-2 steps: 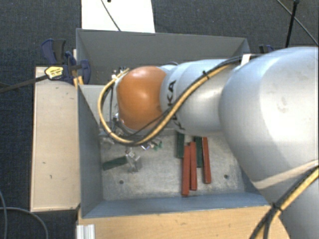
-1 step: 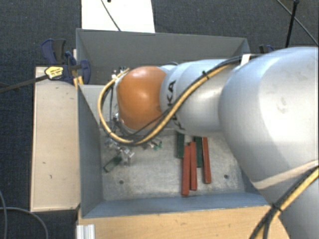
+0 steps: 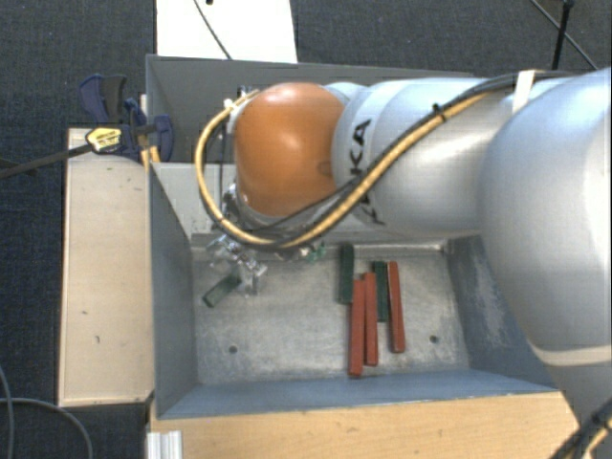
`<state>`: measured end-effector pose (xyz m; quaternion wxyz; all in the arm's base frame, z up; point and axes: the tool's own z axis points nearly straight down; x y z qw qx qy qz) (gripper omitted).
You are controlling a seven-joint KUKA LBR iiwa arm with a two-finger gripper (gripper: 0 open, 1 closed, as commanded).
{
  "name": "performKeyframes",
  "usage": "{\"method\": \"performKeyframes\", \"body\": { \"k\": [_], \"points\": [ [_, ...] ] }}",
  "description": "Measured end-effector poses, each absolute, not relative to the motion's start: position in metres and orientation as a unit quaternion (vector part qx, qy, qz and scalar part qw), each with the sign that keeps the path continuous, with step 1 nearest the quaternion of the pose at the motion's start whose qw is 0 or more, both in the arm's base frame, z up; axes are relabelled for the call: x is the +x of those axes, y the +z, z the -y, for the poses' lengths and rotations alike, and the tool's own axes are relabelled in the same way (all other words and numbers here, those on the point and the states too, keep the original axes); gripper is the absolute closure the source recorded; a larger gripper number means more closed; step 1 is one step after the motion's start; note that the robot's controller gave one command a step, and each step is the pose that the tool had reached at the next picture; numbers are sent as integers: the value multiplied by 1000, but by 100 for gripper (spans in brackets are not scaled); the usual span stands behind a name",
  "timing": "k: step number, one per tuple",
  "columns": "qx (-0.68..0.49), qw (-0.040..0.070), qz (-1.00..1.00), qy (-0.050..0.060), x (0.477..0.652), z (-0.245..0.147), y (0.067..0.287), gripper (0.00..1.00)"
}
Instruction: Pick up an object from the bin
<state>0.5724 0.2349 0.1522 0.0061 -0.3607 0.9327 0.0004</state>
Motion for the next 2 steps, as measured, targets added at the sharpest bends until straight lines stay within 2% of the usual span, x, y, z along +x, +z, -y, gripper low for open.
{"method": "performKeyframes", "body": {
  "k": [1,2],
  "points": [
    [-358,3,-934,1,574,-235,158,100],
    [-356,4,-934,0,575,-236,178,100]
  ]
}}
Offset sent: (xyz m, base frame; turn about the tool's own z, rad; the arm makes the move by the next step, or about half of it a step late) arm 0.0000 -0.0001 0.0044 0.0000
